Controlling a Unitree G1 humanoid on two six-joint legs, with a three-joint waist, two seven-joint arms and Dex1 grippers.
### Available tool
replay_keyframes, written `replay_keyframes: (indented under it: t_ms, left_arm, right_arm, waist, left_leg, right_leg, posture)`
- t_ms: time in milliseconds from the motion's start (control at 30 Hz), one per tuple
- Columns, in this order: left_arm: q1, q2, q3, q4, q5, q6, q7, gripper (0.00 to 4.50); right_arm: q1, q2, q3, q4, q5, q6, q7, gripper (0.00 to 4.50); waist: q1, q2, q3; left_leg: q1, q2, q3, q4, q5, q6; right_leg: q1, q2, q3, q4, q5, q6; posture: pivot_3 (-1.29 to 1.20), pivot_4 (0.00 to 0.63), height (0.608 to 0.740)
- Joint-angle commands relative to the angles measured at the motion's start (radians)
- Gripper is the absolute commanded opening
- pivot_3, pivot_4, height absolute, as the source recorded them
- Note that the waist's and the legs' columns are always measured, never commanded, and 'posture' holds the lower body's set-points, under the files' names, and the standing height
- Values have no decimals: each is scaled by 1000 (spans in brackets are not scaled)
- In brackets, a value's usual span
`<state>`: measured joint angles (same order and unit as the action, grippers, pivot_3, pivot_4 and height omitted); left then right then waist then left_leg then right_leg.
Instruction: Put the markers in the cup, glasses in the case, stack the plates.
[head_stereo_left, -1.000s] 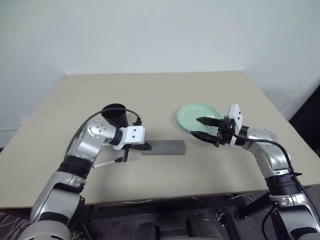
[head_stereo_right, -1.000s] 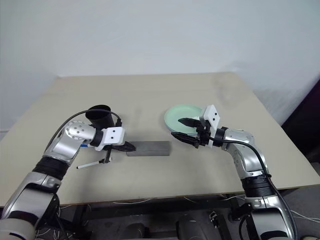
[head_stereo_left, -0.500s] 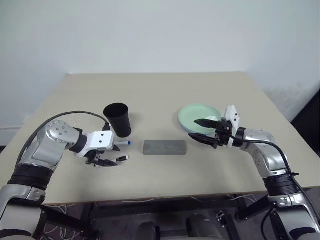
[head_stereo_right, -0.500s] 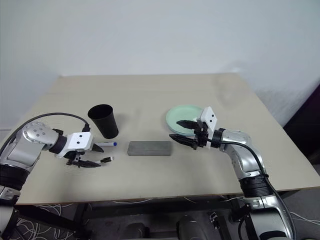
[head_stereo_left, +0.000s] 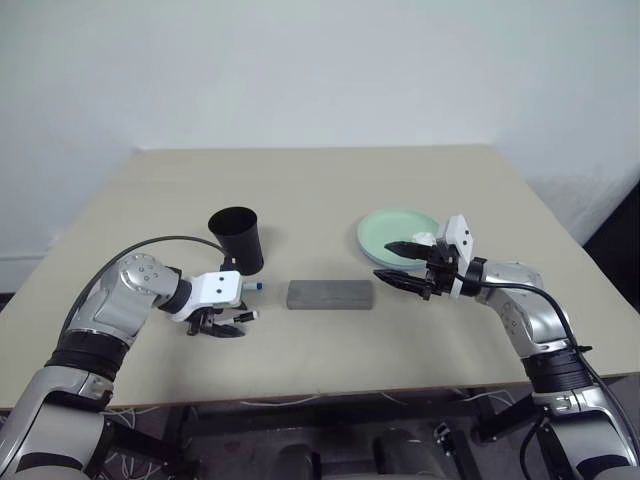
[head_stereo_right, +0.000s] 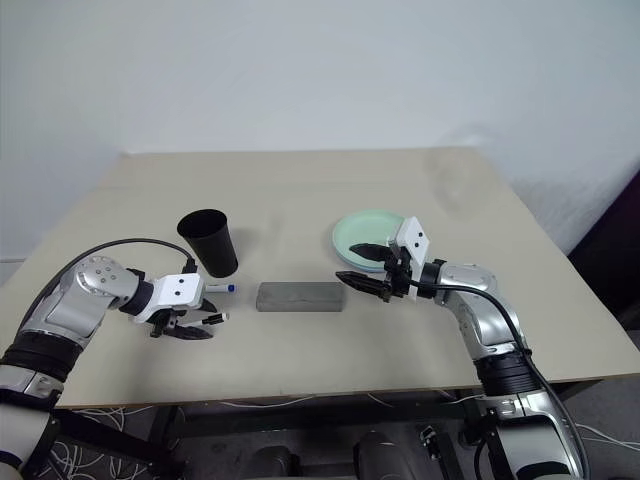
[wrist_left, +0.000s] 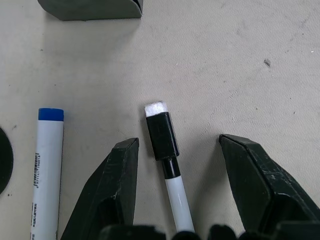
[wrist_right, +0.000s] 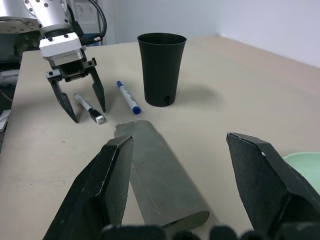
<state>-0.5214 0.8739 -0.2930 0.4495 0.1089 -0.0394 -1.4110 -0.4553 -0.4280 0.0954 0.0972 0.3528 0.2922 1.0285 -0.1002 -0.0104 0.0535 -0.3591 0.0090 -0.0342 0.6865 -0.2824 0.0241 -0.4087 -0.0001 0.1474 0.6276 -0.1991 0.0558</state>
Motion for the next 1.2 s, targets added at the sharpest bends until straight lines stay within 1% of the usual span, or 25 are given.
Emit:
replay_keyframes:
  t_ms: [33,133,200,300,367,400,433,533,600,700,767,833,967,1067,1200]
  left_arm:
    - [-2,-9,-3,7,8,0,9,1766]
    - [-6,-6,12,12,-7,-6,4,731]
    - [-12,1,32,7,-33,-11,-9,130]
    - [-17,-2,78,-30,-106,15,-32,114]
    - [-17,-10,127,-85,-194,50,-53,114]
    - [-18,-16,150,-113,-236,77,-58,114]
    - [-26,-29,183,-148,-288,139,-50,114]
    - [-66,-74,288,-192,-402,246,20,114]
    - [-92,-103,343,-197,-446,288,81,114]
    - [-127,-165,435,-190,-501,284,195,114]
    - [-153,-206,488,-173,-517,274,288,114]
    - [-176,-243,535,-128,-493,213,408,114]
    - [-183,-283,575,-49,-442,72,555,114]
    - [-187,-310,599,22,-444,6,619,114]
    - [-192,-342,594,85,-447,-51,628,114]
  right_arm:
    - [-2,-8,-21,-26,4,-22,-7,3226]
    - [0,-8,-21,-27,4,-23,-9,3226]
    - [-1,-6,-20,-24,3,-25,-11,3226]
    - [-5,-4,-18,-20,2,-27,-12,3226]
    - [-7,-4,-17,-18,2,-28,-13,3226]
    - [-8,-4,-16,-17,2,-28,-13,3226]
    - [-9,-4,-16,-16,2,-29,-12,3226]
    - [-14,-3,-13,-12,1,-30,-10,3226]
    - [-18,-1,-11,-9,0,-31,-9,3226]
    - [-25,1,-6,-4,-1,-34,-6,3226]
    - [-30,1,-4,-1,-3,-35,-4,3226]
    - [-37,2,-1,4,-3,-37,0,3226]
    - [-51,3,2,3,0,-37,10,3226]
    - [-64,4,-2,-15,27,-19,29,3226]
    - [-72,6,0,-25,33,-10,41,3226]
  waist:
    - [0,0,0]
    - [0,0,0]
    - [-1,0,0]
    - [-1,-1,0]
    - [-1,-1,0]
    - [0,-1,0]
    - [0,-1,0]
    - [0,-1,0]
    - [-1,-1,0]
    - [-1,-1,0]
    - [-1,-1,0]
    - [-1,-1,0]
    - [-1,-1,0]
    - [0,-1,0]
    - [1,-2,0]
  left_leg:
    - [0,0,0,0,0,0]
    - [0,0,0,1,0,1]
    - [0,0,0,1,1,1]
    - [-1,0,0,1,0,1]
    - [-2,0,0,1,0,1]
    - [-3,0,0,1,0,1]
    - [-3,0,0,1,0,1]
    - [-3,0,-1,0,0,1]
    - [-3,0,-1,0,0,1]
    - [-2,0,-1,0,0,1]
    - [-1,1,-1,0,0,0]
    - [-1,0,-1,0,0,0]
    - [-1,0,-1,0,0,0]
    - [-2,0,-1,0,0,0]
    - [-2,-1,-2,0,0,0]
  right_leg:
    - [0,0,0,0,0,0]
    - [0,0,0,1,0,0]
    - [0,0,0,1,0,0]
    - [-1,0,0,1,0,0]
    - [-2,0,0,1,0,0]
    - [-3,0,0,1,0,0]
    - [-3,0,0,0,0,0]
    - [-3,-1,-1,-1,0,0]
    - [-2,0,-1,-1,0,0]
    - [-2,0,-1,0,0,0]
    - [-2,0,-1,0,0,0]
    - [-2,0,-1,0,0,0]
    - [-1,0,-1,0,1,0]
    - [-1,0,-1,-1,1,0]
    - [-1,0,-1,-1,1,0]
  posture:
    - [0,0,740]
    - [0,0,740]
    - [0,0,740]
    - [0,0,740]
    - [0,0,740]
    - [0,0,740]
    - [0,0,740]
    - [0,0,740]
    - [0,0,740]
    - [0,0,740]
    - [0,0,740]
    - [0,0,740]
    - [0,0,740]
    - [0,0,740]
    - [0,0,740]
